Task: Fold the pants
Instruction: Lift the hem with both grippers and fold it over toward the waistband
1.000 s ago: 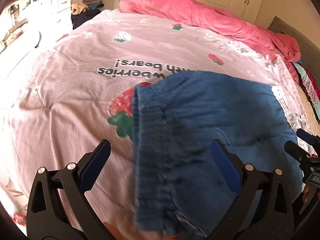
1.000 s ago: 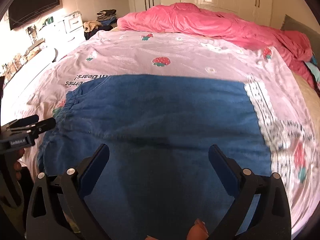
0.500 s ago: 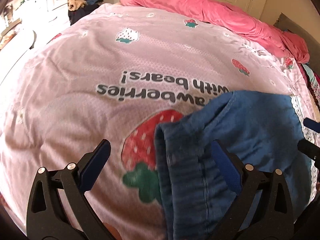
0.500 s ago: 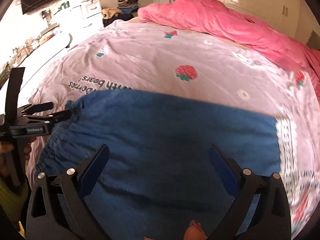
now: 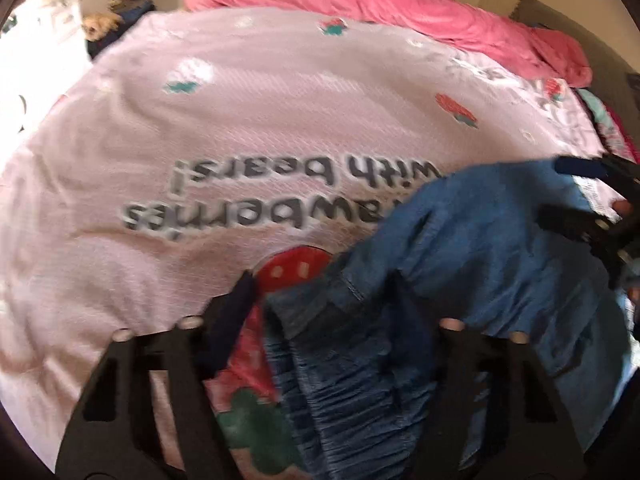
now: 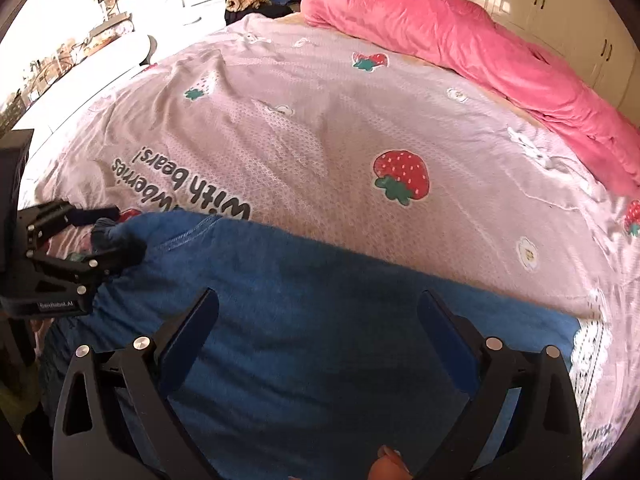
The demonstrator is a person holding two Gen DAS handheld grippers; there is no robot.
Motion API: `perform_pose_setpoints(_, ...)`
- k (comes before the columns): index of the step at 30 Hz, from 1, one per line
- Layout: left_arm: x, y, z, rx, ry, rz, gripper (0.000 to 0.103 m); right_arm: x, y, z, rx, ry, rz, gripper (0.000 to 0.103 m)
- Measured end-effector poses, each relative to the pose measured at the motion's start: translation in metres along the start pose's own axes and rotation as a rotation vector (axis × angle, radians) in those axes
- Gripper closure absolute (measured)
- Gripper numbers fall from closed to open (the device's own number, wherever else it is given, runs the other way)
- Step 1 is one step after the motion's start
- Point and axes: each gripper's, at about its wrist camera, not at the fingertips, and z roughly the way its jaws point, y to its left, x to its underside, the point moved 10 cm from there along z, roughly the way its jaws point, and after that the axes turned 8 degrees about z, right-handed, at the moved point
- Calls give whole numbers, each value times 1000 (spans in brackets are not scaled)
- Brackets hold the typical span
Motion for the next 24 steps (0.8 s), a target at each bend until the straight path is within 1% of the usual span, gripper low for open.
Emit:
perform_pose_setpoints(1, 0, 0, 0, -3, -6, 7, 58, -2, 0, 4, 6, 2, -10, 4)
perform_pose_setpoints(2, -1, -1, -1, -13, -16, 21, 66, -3, 0, 7, 6, 5, -20, 4)
perform_pose_setpoints(4, -3, -3, -8, -19, -44, 40, 71, -5, 1, 14, 13, 10, -44, 4)
perform_pose_setpoints(6, -5, -5, -15, -28, -71, 54, 73, -6, 2, 19, 7, 23, -56, 4)
perform_pose_setpoints(9, -8, -11, -30, -46, -118, 75, 74, -6, 10, 22, -41, 46, -79, 4)
perform_pose_setpoints(10, -9, -12, -34, -48, -129, 78, 74, -7, 13, 22, -40, 42, -102, 4)
perform_pose_setpoints(14, -9, -18, -49, -46, -170, 84, 75, -12, 21, 24, -13, 26, -190, 4)
perform_pose_setpoints(16, -10, -21, -54, -46, -182, 96, 75, -13, 25, 29, 4, 30, -236, 4)
perform_pose_setpoints(19, -10, -26, -59, -41, -195, 105, 76, -14, 28, 39, 29, 39, -273, 6)
perform_pose_setpoints(21, -10, -27, -60, -45, -196, 112, 76, -15, 32, 41, 17, 31, -287, 20)
perform_pose_setpoints(22, -9, -27, -59, -50, -195, 112, 76, -15, 38, 42, -13, 30, -288, 34)
perform_pose_setpoints(23, -8, -28, -59, -52, -193, 114, 76, -14, 40, 42, -29, 31, -280, 44)
perform_pose_setpoints(24, -7, -28, -58, -57, -192, 115, 76, -13, 43, 42, -45, 26, -268, 49)
